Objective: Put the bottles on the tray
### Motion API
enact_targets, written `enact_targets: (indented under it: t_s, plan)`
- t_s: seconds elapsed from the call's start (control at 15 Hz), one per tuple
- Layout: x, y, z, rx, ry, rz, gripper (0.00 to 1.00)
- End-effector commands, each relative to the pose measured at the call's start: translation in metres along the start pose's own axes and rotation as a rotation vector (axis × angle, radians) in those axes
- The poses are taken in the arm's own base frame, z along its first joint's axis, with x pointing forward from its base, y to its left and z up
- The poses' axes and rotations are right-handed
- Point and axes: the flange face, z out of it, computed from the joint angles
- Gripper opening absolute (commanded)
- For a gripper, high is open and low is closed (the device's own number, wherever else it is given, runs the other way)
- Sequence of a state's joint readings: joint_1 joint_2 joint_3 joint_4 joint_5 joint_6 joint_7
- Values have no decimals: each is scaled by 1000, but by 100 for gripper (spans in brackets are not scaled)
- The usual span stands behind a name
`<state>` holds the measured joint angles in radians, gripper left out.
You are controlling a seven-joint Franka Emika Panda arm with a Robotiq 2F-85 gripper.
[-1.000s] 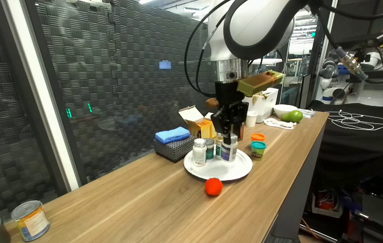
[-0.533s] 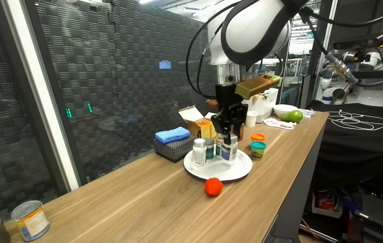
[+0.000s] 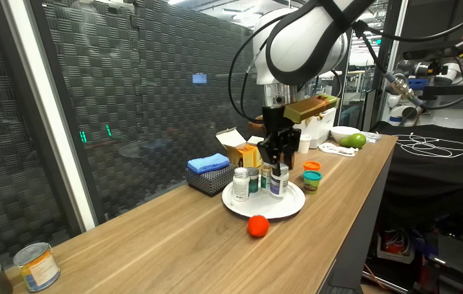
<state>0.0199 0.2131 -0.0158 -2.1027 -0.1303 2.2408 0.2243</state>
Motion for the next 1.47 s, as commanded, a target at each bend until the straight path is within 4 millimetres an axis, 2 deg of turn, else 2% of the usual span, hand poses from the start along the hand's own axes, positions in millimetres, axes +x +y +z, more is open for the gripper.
enact_targets:
  t_s: [0.0, 0.33, 0.4, 0.47, 0.53, 0.8, 0.93, 1.13, 1.27, 1.4]
  plan:
    - [10, 5, -4, 26, -4, -15, 20]
    - [8, 6, 4, 27, -32, -40, 21]
    - [7, 6, 5, 30, -39, -46, 25]
    - [6, 5, 4, 33, -38, -50, 69]
    - [4, 5, 3, 28, -38, -54, 70]
    - [-11, 5, -20, 14, 0, -46, 99]
    - [-22, 2, -37, 28, 24, -34, 100]
    - [-44, -21, -68, 103, 34, -23, 100]
    - [-62, -46, -88, 110, 51, -44, 100]
    - [-79, -78, -96, 100, 60, -85, 100]
